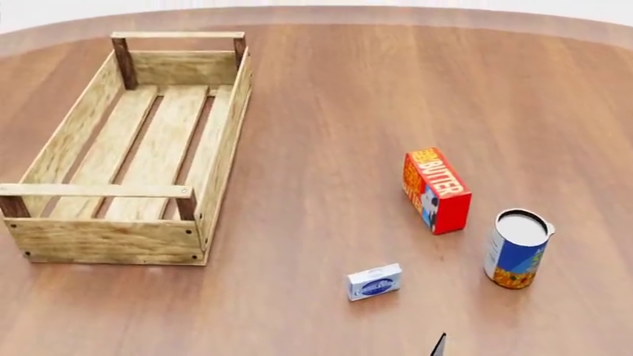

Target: Pick up the cream cheese and put it in the tray.

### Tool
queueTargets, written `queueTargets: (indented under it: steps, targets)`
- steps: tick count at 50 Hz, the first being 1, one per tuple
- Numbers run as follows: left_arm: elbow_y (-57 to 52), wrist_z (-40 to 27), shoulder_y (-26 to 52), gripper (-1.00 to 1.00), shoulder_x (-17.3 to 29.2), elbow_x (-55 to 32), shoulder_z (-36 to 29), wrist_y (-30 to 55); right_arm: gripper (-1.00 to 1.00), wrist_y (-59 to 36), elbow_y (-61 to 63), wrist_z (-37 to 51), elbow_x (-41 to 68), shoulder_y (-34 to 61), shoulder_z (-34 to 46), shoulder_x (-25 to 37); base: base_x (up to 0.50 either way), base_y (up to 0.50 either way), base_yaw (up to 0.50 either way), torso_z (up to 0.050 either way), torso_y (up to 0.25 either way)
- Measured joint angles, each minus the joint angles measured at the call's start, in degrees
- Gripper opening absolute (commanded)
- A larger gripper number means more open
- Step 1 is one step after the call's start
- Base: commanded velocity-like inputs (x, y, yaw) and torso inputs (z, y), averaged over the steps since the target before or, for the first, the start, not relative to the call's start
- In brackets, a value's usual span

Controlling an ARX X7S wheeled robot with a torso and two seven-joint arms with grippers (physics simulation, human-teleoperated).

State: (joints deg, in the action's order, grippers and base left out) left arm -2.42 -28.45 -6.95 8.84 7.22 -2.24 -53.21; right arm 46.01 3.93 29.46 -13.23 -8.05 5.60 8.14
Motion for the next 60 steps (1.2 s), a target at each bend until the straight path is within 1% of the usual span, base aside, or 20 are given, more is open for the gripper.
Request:
queueTargets:
  steps: [19,60]
  targets:
    - [-0.15,-1.18,-0.07,1.0,0.71,0.4,-0.63,-0.07,1.0,-0.53,0.22,1.09,-0.43,0.02,0.91,0.7,0.2,0.2,0.0,0.0,0.0]
    - [-0.46,-3.64,-0.3,1.0,2.07,1.45,-1.71,-0.42,1.0,-1.4,0.6,3.43,-1.38,0.12,2.35,2.02,0.2,0.27,0.0,0.0,0.0]
